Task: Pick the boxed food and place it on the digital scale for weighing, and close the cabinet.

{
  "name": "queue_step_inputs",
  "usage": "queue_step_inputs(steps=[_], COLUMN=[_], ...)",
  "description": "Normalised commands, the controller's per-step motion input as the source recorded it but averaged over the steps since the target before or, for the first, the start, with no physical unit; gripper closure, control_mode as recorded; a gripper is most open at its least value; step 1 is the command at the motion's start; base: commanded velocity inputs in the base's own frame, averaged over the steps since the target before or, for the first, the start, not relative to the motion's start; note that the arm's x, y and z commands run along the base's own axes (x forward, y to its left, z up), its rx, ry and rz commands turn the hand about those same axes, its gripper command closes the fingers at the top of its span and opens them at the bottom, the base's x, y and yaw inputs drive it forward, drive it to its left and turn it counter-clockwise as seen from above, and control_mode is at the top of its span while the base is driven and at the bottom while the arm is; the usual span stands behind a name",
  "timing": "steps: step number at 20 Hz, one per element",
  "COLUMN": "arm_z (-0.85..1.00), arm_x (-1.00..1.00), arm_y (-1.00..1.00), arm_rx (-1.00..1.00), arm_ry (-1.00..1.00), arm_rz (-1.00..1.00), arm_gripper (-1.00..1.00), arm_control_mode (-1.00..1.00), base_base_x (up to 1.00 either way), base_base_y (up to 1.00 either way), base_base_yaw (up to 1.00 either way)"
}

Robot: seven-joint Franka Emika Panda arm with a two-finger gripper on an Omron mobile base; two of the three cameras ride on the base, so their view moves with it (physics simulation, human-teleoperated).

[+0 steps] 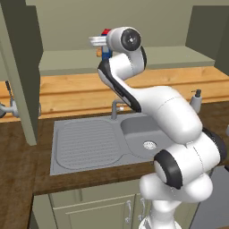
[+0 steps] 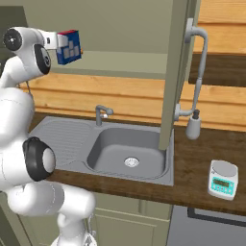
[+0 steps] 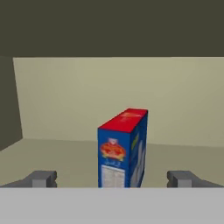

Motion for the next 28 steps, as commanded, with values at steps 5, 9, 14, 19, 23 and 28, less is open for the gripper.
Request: queue_step_inputs(steps=[5,9,14,19,23,28], arm_z=[0.00,0.00,0.00,-0.07,-0.07,0.00], arm_x=[0.49,0.45,0.39,0.22,0.01,-0.01], arm_y=[0.00,0.00,0.00,0.00,0.00,-0.02], arm_rx=[0.00,0.00,0.00,0.00,0.00,0.00], arm_ry=[0.00,0.00,0.00,0.00,-0.01,-0.01], arm_rz=[0.00,0.00,0.00,0.00,0.00,0.00], arm_gripper=[-1.00,-1.00,-1.00,1.00,1.00,1.00], arm_control_mode=[-1.00,-1.00,-1.00,-1.00,-1.00,-1.00], base_base_x=[0.00,0.00,0.00,0.00,0.00,0.00], base_base_y=[0.00,0.00,0.00,0.00,0.00,0.00], base_base_yaw=[0.00,0.00,0.00,0.00,0.00,0.00])
